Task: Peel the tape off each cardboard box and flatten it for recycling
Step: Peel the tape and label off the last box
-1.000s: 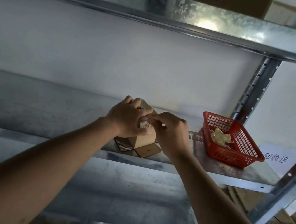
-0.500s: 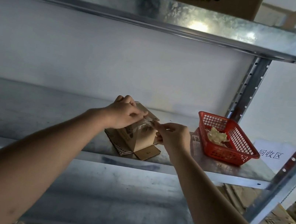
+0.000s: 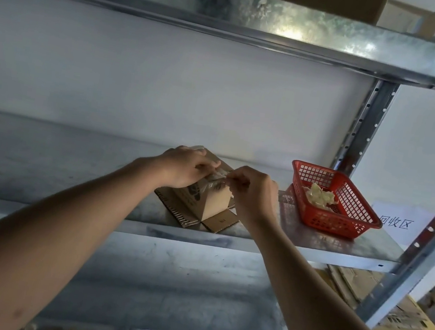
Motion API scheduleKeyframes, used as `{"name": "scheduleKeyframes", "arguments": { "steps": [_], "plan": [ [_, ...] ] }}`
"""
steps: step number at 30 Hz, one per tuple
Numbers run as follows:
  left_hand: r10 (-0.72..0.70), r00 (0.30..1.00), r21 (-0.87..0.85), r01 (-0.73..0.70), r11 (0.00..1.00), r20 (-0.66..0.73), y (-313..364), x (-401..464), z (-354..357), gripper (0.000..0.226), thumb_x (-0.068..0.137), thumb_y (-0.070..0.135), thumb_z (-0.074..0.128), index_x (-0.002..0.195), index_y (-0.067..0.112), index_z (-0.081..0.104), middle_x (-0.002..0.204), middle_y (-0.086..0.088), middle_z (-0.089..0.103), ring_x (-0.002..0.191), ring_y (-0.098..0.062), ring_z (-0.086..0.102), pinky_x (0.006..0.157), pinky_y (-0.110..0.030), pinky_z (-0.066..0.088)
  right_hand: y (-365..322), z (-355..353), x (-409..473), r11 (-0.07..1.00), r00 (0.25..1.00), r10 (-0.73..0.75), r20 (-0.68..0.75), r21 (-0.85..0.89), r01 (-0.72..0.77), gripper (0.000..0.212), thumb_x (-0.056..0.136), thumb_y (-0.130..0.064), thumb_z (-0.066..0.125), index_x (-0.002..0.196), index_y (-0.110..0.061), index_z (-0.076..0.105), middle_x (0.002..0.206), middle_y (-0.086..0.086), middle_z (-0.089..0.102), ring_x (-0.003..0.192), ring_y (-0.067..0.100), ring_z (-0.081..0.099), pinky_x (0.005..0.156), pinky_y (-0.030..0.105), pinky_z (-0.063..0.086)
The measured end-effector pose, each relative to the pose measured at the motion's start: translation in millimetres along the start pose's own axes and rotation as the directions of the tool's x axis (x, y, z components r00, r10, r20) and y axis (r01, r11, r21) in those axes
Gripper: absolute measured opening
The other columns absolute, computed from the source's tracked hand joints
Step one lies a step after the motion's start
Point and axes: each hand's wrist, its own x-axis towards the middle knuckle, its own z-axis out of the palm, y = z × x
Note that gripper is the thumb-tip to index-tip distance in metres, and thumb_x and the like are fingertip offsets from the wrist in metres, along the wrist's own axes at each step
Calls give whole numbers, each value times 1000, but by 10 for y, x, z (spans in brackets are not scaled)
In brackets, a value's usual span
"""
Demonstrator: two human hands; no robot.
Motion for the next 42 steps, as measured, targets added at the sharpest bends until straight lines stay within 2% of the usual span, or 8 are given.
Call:
{"name": "scheduleKeyframes", "arguments": {
  "steps": [3,8,17,21,27,31,38,42],
  "plan": [
    [0,1000,-1,0,1000,20,-16,-10,-9,45,107,58,31,150,53,44,170,-4,27,158,-26,19,124,-50,24,-25,-46,-10,999,999,-12,52,36,11,13,91,-7,74,88,-19,79,68,-19,65,60,-8,60,58,6,41],
    [7,999,8,-8,1000,35,-27,-5,-2,50,105,60,23,151,54,41,170,-2,27,158,-25,18,123,-54,24,-91,-90,-44,990,988,-106,108,104,95,19,93,-10,72,82,-26,71,69,-18,67,68,1,63,58,12,44],
    [-20,1000,0,20,1000,12,50,-89,-35,45,101,66,36,143,58,50,159,8,42,149,-31,32,118,-52,31,-130,-70,31,901,969,193,156,362,-238,9,84,-23,86,88,-29,81,82,-11,77,78,8,72,79,39,58],
    [-53,999,31,53,998,10,83,-138,-66,54,97,74,33,146,56,47,161,9,39,148,-31,27,117,-51,25,-158,-85,56,933,975,194,104,288,-216,36,86,-21,82,119,-34,75,87,-9,79,86,9,74,83,40,61],
    [-88,996,78,86,993,14,181,-128,-69,47,94,70,27,137,68,46,139,3,47,133,-32,33,108,-47,30,-184,-86,18,980,989,91,118,164,-109,12,86,-38,83,93,-28,82,82,-12,78,77,2,72,74,33,60],
    [-117,993,81,115,990,25,218,-131,-86,46,101,63,28,145,62,44,138,1,43,137,-29,28,112,-46,26,-152,-80,89,993,994,98,42,68,-100,10,87,-27,84,90,-18,79,101,-1,73,80,10,72,74,27,58],
    [-65,998,209,67,976,-17,252,-189,-9,49,105,63,19,150,53,36,142,-6,42,132,-30,33,111,-47,29,-71,-121,68,979,988,156,13,128,-156,11,96,-6,66,87,-13,69,82,-2,73,81,22,71,77,48,60],
    [-61,998,249,65,966,-22,285,-179,6,53,105,63,16,153,50,33,142,-7,42,132,-30,33,111,-47,29,-34,-107,-6,975,996,87,-10,205,-83,12,95,-8,68,88,-18,68,82,-6,74,79,15,72,73,40,62]
  ]
}}
